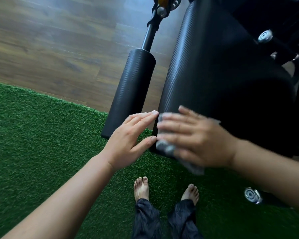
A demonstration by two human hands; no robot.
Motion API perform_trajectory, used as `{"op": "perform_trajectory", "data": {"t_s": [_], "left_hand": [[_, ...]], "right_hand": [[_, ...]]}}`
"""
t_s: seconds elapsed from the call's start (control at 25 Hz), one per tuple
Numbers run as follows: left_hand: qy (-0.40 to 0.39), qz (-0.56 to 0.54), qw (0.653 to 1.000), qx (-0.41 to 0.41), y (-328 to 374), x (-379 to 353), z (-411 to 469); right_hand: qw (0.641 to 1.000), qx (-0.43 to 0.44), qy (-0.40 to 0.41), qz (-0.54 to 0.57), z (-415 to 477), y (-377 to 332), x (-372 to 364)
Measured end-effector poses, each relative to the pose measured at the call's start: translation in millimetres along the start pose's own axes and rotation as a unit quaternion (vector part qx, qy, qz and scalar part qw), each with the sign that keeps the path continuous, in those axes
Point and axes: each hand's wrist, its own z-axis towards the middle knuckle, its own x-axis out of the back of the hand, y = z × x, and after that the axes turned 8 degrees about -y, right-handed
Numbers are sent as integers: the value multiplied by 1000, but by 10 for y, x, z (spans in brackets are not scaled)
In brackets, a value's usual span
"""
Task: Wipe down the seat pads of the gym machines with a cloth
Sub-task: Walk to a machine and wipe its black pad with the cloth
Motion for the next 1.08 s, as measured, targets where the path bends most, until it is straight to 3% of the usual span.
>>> {"op": "perform_trajectory", "data": {"t_s": [0.16, 0.24, 0.36, 0.44, 0.56, 0.64, 0.68, 0.76, 0.84, 0.88, 0.92, 1.0, 1.04, 1.08], "left_hand": [[49, -20, 998, 31, 150, -26, 177], [98, -35, 993, 54, 249, -55, 329], [149, -66, 984, 66, 416, -123, 530], [144, -64, 985, 68, 517, -187, 598], [120, -37, 990, 66, 617, -233, 634], [108, -22, 992, 67, 649, -236, 638], [103, -18, 992, 64, 665, -243, 642], [100, -8, 993, 61, 681, -257, 654], [102, -6, 993, 64, 683, -268, 650], [102, -10, 992, 66, 690, -273, 652], [103, -14, 992, 68, 692, -276, 649], [104, -16, 992, 68, 704, -273, 645], [103, -12, 992, 68, 715, -271, 654], [100, -7, 993, 69, 721, -275, 658]], "right_hand": [[960, -265, 88, 27, 271, 941, 208], [926, -352, 114, 71, 310, 644, 108], [941, -311, 88, 97, 27, -256, -125], [940, -309, 102, 98, -219, -164, -181], [844, -496, 148, 144, -454, 613, -133], [797, -560, 159, 163, -370, 597, -157], [801, -556, 161, 156, -250, 361, -185], [854, -477, 143, 152, -131, -224, -260], [889, -419, 134, 128, -348, -289, -346], [874, -448, 143, 121, -532, -105, -380], [837, -509, 147, 137, -754, 141, -396], [741, -626, 149, 191, -1134, 535, -392], [712, -657, 151, 199, -1099, 536, -377], [710, -658, 163, 191, -920, 397, -370]]}}
